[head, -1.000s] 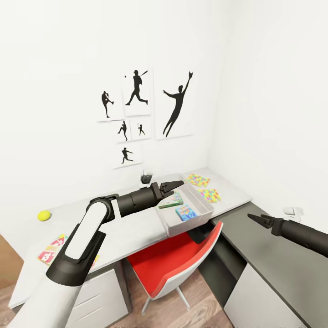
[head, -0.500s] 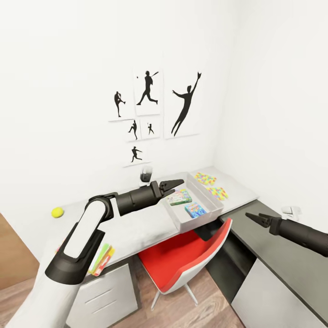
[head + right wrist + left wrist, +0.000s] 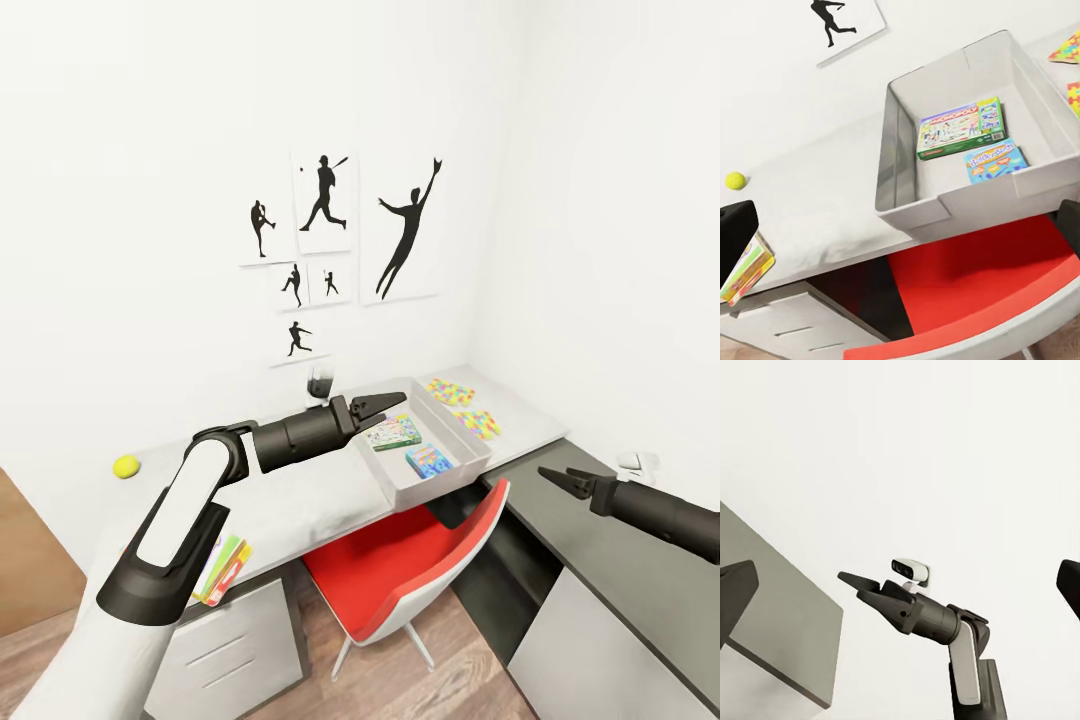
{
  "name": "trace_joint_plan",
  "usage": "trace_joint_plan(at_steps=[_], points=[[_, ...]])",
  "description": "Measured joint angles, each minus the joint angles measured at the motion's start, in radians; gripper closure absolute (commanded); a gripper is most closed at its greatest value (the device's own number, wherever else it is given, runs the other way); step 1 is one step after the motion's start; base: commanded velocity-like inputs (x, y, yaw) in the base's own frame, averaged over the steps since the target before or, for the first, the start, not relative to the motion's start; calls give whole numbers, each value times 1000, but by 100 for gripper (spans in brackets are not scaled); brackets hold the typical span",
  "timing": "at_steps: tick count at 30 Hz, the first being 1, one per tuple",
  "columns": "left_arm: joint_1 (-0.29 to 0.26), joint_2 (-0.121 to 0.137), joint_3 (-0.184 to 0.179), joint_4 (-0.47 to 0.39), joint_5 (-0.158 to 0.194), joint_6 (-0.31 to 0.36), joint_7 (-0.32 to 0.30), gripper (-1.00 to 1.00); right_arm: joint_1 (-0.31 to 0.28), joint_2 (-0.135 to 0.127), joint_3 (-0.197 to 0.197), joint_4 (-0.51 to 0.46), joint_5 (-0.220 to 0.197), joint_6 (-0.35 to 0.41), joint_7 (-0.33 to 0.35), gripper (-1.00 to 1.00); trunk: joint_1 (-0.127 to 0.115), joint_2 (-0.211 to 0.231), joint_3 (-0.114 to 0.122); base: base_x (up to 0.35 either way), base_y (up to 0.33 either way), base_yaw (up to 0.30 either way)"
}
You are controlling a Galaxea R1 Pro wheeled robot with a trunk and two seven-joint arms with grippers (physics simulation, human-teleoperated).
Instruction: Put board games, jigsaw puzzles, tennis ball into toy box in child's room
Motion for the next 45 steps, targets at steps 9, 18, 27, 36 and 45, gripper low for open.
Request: trace_joint_plan(at_steps=[9, 18, 27, 36, 45], points=[[0, 0, 0, 0, 0, 0, 0, -100, 0, 0, 0, 0, 0, 0, 0, -100, 0, 0, 0, 0, 0, 0], [0, 0, 0, 0, 0, 0, 0, -100, 0, 0, 0, 0, 0, 0, 0, -100, 0, 0, 0, 0, 0, 0], [0, 0, 0, 0, 0, 0, 0, -100, 0, 0, 0, 0, 0, 0, 0, -100, 0, 0, 0, 0, 0, 0], [7, 2, 11, 4, 2, -2, 0, -100, 1, 10, 3, 2, 4, 1, -1, -100, 0, 0, 0, -20, 0, 0], [20, 10, 62, 20, 12, -7, -1, -100, 2, 57, 14, 10, 11, 2, -3, -100, 1, 0, 0, -198, 0, 0]])
